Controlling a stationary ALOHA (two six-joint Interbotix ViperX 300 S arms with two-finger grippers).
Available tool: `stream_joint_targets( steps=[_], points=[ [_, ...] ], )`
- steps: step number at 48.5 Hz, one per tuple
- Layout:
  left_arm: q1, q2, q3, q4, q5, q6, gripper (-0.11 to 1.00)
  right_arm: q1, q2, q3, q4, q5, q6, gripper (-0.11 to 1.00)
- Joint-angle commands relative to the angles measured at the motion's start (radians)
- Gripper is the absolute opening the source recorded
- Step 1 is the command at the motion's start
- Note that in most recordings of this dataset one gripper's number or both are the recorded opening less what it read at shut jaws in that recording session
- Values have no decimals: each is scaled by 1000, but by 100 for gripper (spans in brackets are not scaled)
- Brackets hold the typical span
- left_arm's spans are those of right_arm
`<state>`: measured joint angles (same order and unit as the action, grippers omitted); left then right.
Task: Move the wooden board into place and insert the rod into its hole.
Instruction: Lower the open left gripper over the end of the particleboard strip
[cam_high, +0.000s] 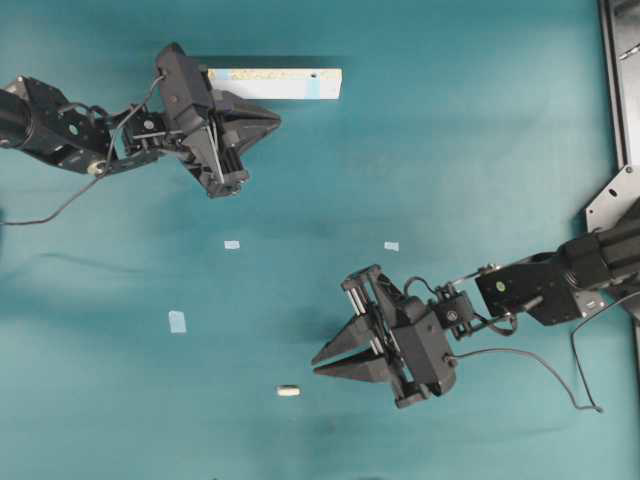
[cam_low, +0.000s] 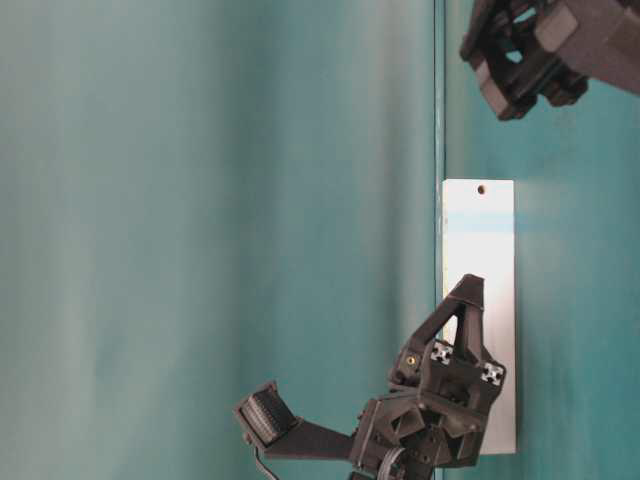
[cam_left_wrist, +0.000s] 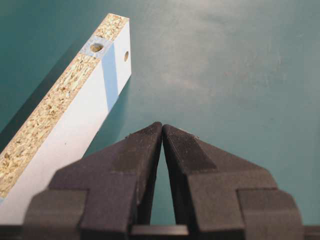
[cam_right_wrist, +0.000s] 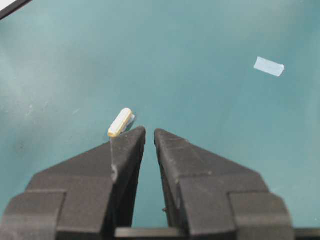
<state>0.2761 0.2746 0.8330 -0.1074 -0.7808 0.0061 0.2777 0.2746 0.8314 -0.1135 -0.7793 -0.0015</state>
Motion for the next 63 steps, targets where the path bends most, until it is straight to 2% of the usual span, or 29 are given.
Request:
stream_joint_targets(
  steps=[1, 3, 5, 7, 10, 16, 19, 25, 31, 33, 36, 42, 51, 54, 57, 63],
  points=[
    [-3, -38, -26, 32, 52, -11, 16, -2, -15, -18, 2, -6, 2, 24],
    [-3, -44, -34, 31, 98, -9, 14, -2, -18, -29, 0, 23, 2, 21],
    [-3, -52, -43, 32, 152, -8, 4, -2, -20, -40, -5, 64, 2, 13],
    [-3, -60, -55, 32, 219, -3, 0, -2, -26, -54, -12, 120, 2, 5],
    [-3, -66, -71, 34, 287, -2, 0, -2, -37, -77, -21, 207, 2, 0],
    [-5, -74, -94, 35, 351, 0, 1, -2, -52, -123, -25, 368, 3, -1],
    [-8, -74, -100, 35, 351, 3, 11, -2, -58, -132, -25, 423, 5, -1],
    [-14, -74, -103, 38, 356, 15, 45, -2, -67, -141, -25, 495, 3, -1],
    [-32, -77, -103, 40, 365, 60, 76, 2, -83, -140, -25, 543, 9, -1],
    [-41, -81, -104, 40, 371, 83, 83, 2, -87, -141, -25, 548, 12, -1],
    [-54, -98, -104, 38, 387, 126, 84, 2, -92, -141, -25, 555, 17, 1],
    [-57, -170, -103, 38, 440, 202, 90, 2, -97, -143, -23, 561, 35, 24],
    [-18, -301, -94, 40, 635, 275, 91, 2, -101, -152, -25, 597, 61, 79],
    [-3, -334, -87, 40, 689, 298, 91, 3, -106, -152, -25, 604, 61, 92],
    [14, -360, -75, 40, 721, 327, 91, 3, -114, -153, -25, 607, 61, 99],
    [55, -396, -37, 40, 735, 387, 91, 3, -138, -152, -26, 607, 61, 99]
  ],
)
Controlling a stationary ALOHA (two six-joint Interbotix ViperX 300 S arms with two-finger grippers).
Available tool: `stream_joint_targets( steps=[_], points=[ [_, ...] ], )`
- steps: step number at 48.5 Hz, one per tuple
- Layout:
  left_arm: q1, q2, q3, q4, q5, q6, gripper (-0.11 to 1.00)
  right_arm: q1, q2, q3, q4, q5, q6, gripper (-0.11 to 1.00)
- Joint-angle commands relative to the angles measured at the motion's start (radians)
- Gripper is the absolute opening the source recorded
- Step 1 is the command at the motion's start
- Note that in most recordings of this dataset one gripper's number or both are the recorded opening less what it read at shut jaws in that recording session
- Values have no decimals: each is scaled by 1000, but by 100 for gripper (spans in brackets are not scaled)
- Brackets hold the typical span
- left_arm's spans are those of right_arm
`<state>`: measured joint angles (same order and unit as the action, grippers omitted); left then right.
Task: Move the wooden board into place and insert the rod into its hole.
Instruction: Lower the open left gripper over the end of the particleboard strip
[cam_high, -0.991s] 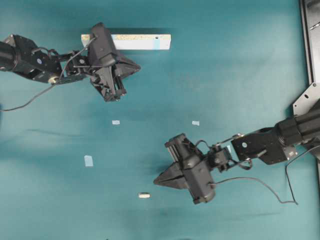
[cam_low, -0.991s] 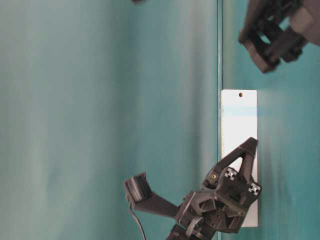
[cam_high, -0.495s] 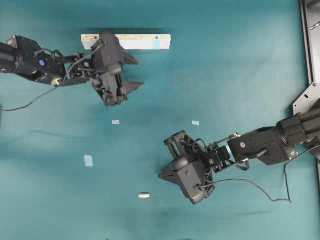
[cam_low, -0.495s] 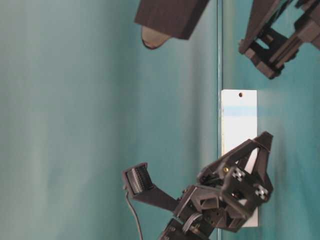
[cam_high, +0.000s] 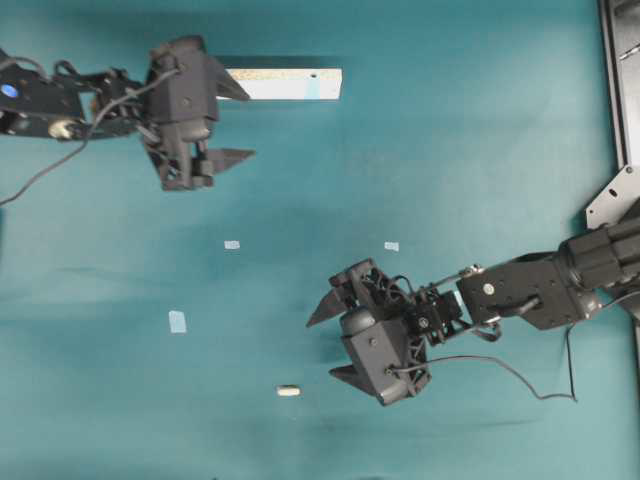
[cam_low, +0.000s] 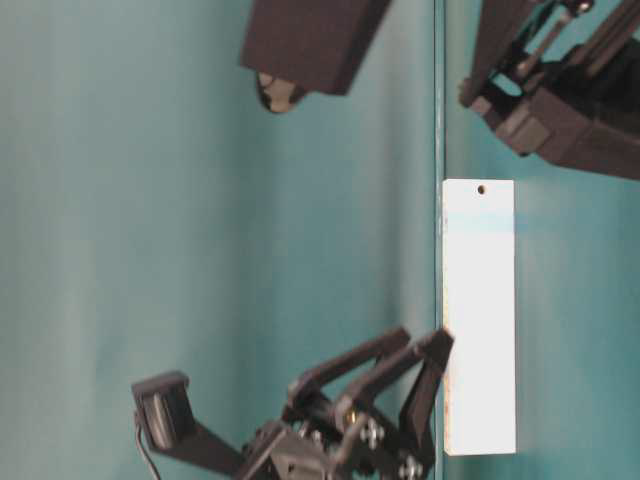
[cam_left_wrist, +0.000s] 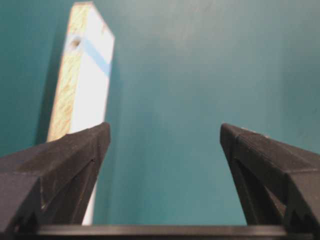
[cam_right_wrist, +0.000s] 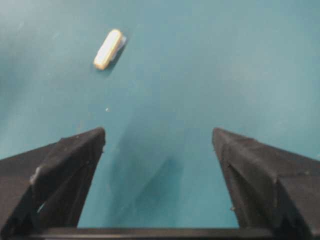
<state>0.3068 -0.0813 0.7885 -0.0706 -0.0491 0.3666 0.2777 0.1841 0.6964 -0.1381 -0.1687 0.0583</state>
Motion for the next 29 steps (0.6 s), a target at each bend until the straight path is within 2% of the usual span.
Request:
stream_joint_targets(
  steps=[1, 18, 29],
  points=[
    [37, -48, 15, 3, 5, 37, 91, 2, -54, -17, 0, -2, 2, 99],
    [146, -58, 31, 2, 8, 75, 91, 2, -121, -14, -2, 89, 5, 99],
    [164, -14, 34, 3, 3, 135, 91, 3, -130, -17, 0, 95, 9, 99]
  ],
)
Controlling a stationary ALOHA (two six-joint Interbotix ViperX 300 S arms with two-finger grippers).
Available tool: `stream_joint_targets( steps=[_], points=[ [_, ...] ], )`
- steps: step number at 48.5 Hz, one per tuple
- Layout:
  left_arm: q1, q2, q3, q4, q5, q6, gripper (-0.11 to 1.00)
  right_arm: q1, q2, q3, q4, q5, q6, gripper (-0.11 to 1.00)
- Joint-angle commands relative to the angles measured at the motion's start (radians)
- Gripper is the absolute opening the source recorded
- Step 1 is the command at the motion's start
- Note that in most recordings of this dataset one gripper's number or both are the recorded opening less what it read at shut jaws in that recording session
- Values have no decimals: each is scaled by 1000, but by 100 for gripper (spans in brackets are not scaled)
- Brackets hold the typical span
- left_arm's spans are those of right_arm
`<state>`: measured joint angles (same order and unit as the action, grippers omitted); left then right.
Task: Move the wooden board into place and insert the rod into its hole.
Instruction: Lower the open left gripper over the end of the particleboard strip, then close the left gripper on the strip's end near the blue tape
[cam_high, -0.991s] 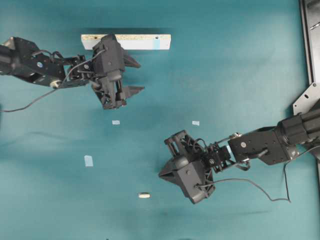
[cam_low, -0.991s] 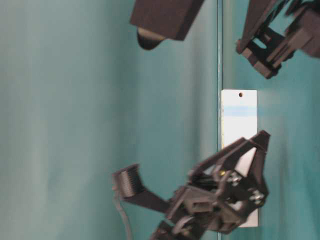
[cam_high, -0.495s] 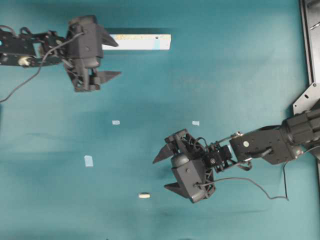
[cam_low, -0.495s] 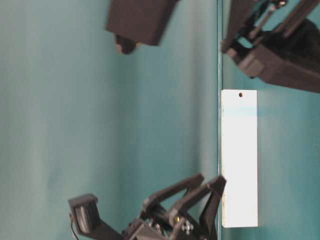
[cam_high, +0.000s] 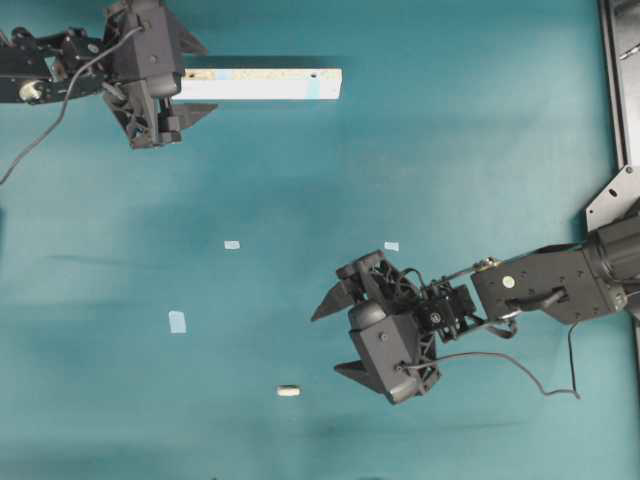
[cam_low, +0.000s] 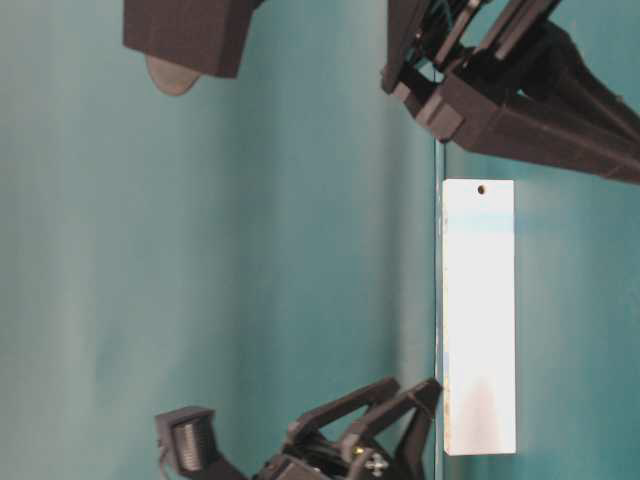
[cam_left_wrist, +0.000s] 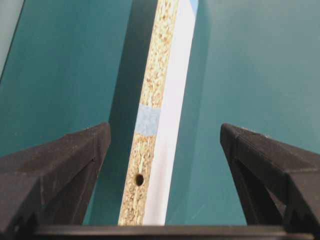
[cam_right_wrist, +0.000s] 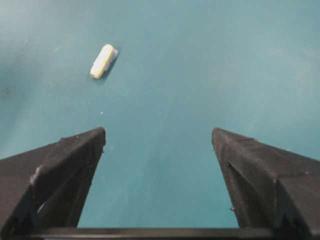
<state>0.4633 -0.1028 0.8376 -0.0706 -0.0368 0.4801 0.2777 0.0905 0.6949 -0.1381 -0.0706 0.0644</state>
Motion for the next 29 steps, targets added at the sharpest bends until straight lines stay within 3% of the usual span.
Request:
stream_joint_targets(
  steps=[1, 12, 29],
  points=[
    [8, 15, -15, 3, -9, 26, 91, 3, -38, -17, 0, -3, 3, 99],
    [28, 97, -58, 3, -26, 66, 91, 3, -94, -18, 0, 40, 31, 99],
    [46, 215, -150, 2, -31, 64, 91, 5, -143, -17, 0, 115, 71, 99]
  ],
)
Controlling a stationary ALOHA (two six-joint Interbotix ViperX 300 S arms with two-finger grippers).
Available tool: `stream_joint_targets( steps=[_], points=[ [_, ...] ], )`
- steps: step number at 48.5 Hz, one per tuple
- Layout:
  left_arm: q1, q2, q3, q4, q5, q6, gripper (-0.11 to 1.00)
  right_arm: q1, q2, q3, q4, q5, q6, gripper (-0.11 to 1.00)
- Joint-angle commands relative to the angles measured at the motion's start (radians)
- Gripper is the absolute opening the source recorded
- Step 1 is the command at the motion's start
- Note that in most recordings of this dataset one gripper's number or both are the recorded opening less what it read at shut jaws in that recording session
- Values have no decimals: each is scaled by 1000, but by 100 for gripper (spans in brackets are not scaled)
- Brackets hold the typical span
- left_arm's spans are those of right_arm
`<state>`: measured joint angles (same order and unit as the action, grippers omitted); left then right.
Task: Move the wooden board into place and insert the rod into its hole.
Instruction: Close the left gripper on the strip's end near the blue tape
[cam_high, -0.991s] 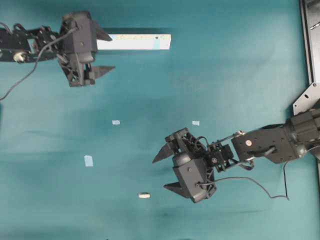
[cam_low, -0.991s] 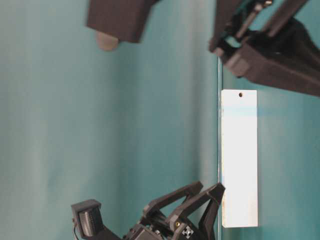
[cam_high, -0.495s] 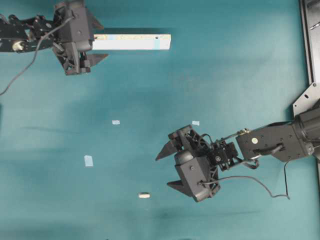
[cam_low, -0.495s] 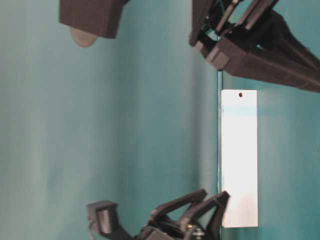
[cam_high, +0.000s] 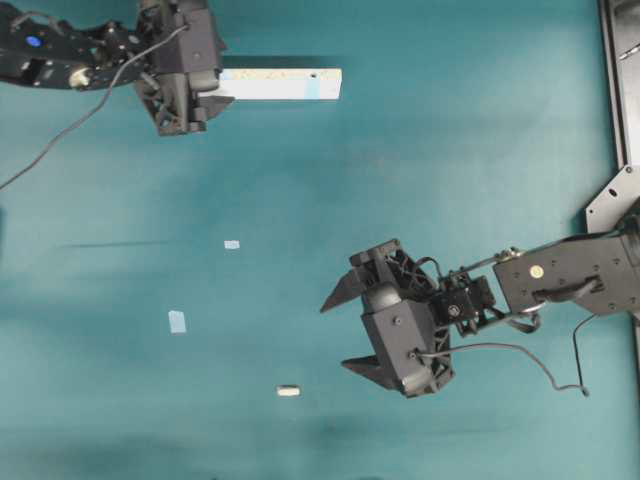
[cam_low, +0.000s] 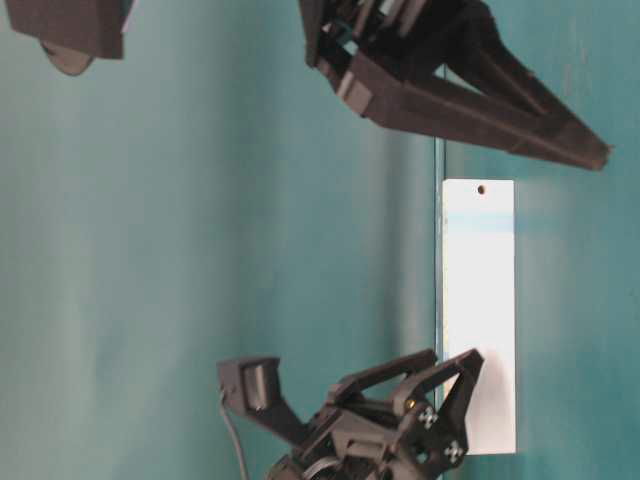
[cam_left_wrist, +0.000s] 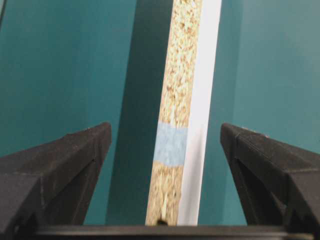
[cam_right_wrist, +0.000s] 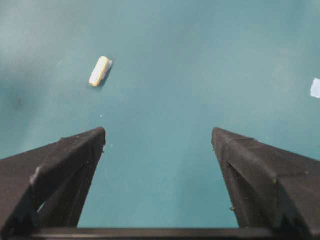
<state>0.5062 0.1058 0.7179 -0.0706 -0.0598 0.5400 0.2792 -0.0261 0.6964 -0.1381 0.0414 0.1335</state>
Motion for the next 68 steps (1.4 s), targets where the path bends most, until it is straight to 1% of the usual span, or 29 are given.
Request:
stream_joint_targets(
  steps=[1, 9, 26, 29, 31, 39, 42, 47, 56, 68],
  points=[
    [3, 14, -34, 2, -8, 6, 91, 3, -28, -18, -2, 5, 2, 99],
    [3, 63, -52, 2, -8, 6, 91, 3, -32, -18, 0, 8, 2, 99],
    [12, 103, -64, 3, -8, 8, 90, 3, -54, -20, 0, 8, 2, 99],
    [12, 106, -64, 3, -9, 8, 85, 3, -58, -18, 0, 8, 2, 99],
    [12, 109, -63, 3, -9, 6, 79, 3, -64, -20, 0, 8, 2, 99],
    [11, 115, -54, 2, 3, -25, 38, 3, -98, -20, -2, 11, 3, 99],
    [12, 117, -52, 2, 5, -38, 31, 3, -114, -20, 0, 18, 3, 99],
    [14, 118, -52, 2, 3, -55, 23, 3, -141, -20, -2, 46, 3, 99],
    [14, 115, -52, 2, 0, -46, 22, 3, -170, -20, -2, 95, 3, 99],
    [-2, 61, -66, 2, 11, -58, 22, -3, -192, -20, 0, 101, 3, 99]
  ],
)
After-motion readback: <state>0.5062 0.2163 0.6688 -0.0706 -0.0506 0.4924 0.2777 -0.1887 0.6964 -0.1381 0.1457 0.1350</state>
